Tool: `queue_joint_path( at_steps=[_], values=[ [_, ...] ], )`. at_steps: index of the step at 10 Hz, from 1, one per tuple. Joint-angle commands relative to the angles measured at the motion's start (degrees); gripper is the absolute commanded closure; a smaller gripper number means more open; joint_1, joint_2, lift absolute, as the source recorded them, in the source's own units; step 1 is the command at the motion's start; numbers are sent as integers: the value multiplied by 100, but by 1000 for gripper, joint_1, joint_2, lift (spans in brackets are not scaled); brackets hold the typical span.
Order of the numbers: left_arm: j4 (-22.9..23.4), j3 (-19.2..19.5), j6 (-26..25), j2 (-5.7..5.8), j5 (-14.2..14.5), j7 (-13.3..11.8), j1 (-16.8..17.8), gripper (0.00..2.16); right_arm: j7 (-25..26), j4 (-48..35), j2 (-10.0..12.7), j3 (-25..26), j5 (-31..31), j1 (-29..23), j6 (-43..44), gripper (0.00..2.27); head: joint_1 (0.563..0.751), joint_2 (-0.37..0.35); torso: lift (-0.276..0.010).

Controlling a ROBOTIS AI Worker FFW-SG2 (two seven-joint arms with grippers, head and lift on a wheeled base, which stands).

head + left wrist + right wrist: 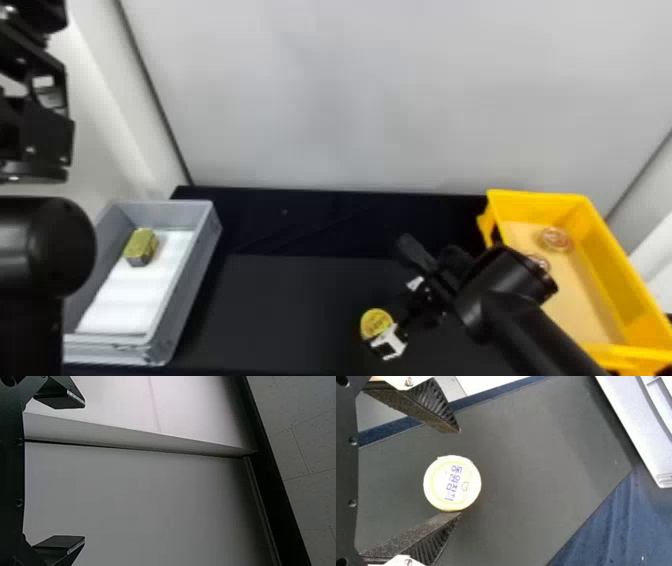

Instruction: Pick up the round yellow can and place it in the yellow rectangular box

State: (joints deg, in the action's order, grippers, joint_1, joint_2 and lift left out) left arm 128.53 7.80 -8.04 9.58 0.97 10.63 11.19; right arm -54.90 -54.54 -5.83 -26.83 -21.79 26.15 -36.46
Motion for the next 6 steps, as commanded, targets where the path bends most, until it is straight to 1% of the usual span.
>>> queue_joint_path(
  at_steps=[1,6],
  values=[
    [-3,-6,12,-9,0,1,6,84,38,75,-6,-43,15,21,67,12,694,54,-3],
    [-21,-24,39,-26,0,1,6,84,126,251,-15,-192,15,92,261,15,694,54,-3]
  ],
)
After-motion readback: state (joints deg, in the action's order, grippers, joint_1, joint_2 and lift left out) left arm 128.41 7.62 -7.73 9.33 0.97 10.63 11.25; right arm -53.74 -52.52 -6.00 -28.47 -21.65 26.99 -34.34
